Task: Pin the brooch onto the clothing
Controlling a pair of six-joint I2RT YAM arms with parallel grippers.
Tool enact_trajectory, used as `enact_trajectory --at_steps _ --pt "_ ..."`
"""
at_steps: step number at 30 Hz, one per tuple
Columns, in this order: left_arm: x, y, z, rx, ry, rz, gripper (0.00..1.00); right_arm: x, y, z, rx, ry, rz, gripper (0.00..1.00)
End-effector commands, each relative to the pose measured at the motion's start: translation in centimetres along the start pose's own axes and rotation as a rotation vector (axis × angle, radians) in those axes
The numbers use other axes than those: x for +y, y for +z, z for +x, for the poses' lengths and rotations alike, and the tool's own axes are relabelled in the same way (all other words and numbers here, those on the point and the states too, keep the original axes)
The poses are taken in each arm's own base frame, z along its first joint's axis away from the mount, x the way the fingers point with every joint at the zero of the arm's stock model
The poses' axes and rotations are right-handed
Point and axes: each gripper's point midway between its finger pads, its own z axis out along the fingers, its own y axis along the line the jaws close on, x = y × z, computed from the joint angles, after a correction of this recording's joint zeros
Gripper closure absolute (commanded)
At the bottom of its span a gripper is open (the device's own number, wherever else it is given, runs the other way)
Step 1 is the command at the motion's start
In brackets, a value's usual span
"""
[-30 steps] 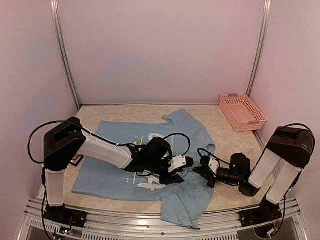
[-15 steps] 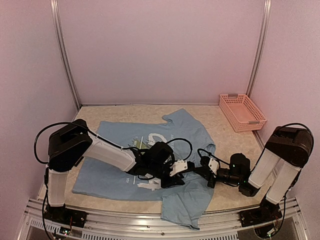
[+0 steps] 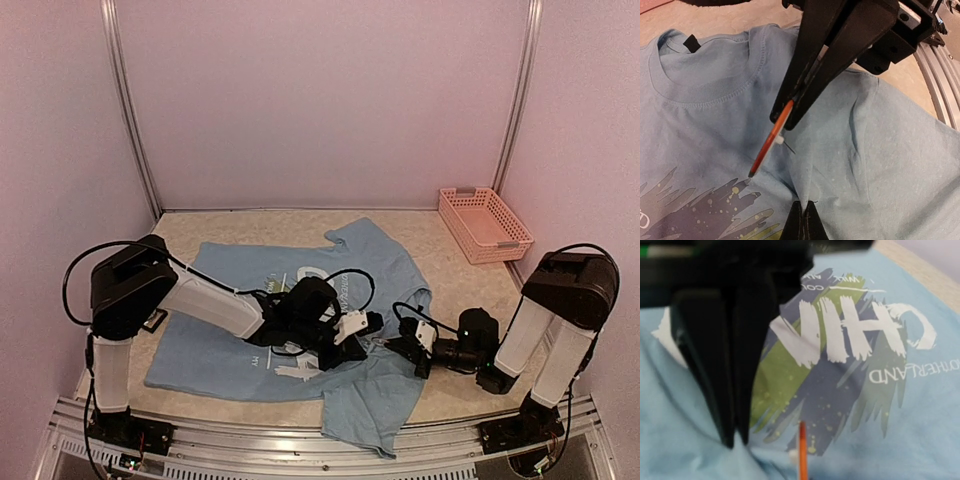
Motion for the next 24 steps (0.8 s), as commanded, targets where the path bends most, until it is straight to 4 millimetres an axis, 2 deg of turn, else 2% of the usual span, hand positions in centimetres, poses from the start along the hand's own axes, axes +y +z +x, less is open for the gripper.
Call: enact_trajectory --at_steps 1,5,10,16,24 --pt "-0.5 -1.5 -2.8 -0.098 -0.015 0.042 1.0 0.6 0.3 -0.2 -0.008 -0.068 -0.008 1.0" --pt "-0.7 -1.8 -3.1 -0.117 -0.03 0.058 1.0 0.6 0.0 -0.4 -0.018 -0.1 0.011 1.0" --pt "-1.6 -2.4 -4.3 -0.155 -0.042 0.098 1.0 1.1 0.8 0.0 0.012 -0.158 -0.009 1.0" --pt "-1.4 -2.8 -4.2 -0.156 -0.046 0.074 1.0 1.9 0.9 0.2 0.027 -0.196 -0.015 1.0" --pt "-0.6 -2.2 -2.9 -0.117 -0.052 0.035 1.0 3.2 -0.1 -2.0 -0.078 -0.149 -0.076 1.0"
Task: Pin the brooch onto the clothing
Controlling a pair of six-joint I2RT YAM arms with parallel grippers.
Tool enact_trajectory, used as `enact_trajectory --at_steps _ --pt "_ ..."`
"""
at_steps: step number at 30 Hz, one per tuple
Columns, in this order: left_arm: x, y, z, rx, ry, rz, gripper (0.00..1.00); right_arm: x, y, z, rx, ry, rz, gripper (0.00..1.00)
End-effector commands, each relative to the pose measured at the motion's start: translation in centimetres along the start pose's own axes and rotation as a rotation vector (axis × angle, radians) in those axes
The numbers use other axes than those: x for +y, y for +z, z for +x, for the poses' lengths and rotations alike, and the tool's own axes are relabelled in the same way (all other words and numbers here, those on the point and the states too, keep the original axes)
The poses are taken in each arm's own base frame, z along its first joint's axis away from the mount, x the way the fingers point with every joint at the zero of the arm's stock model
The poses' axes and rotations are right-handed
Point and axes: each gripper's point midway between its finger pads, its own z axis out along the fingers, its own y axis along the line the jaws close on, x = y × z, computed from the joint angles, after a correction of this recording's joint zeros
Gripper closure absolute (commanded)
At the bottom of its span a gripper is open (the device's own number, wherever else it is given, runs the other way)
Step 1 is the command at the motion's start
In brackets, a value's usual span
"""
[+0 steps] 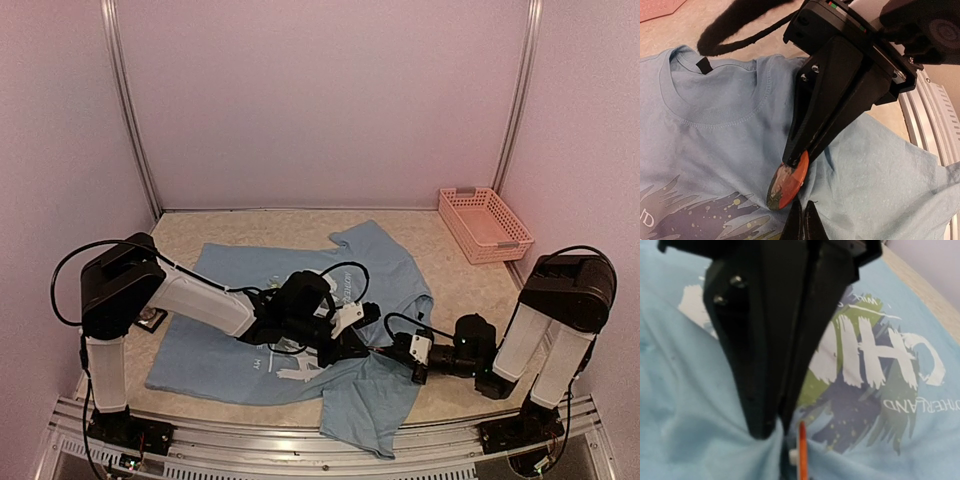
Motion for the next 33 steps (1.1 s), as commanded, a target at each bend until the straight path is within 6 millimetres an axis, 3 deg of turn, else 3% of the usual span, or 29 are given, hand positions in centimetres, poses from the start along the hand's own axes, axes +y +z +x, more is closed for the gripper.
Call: enact_trajectory --at_steps 1,5,14,20,24,29,33 --pt "0.4 -0.4 -0.5 -0.018 0.016 -0.025 1.0 1.0 -0.6 -1.9 -0.081 0.035 -0.05 1.0" --pt "0.5 -0.2 -0.7 -0.016 0.01 -0.028 1.0 2.0 -0.8 -2.8 -0.126 0.056 -0.117 1.0" --pt "0.4 -0.3 -0.8 -0.024 0.013 -0.043 0.99 2.1 -1.1 -3.9 -0.182 0.112 -0.162 1.0" --pt "0.8 -1.5 -1.6 -0.059 0.036 -0.079 0.66 1.3 -1.3 -3.6 -0.183 0.153 -0.15 1.0" --pt "0.1 -2.4 -2.6 -0.102 0.065 -0.056 0.57 1.2 -1.1 -3.6 -0.185 0.156 -0.157 1.0" --pt "-0.3 -2.8 -3.1 -0.117 0.086 -0.037 0.6 1.0 -1.1 -3.7 -0.189 0.167 -0.156 1.0" --pt "-0.9 -2.1 -2.8 -0.103 0.109 -0.033 0.68 0.9 -0.9 -3.7 -0.184 0.163 -0.155 1.0"
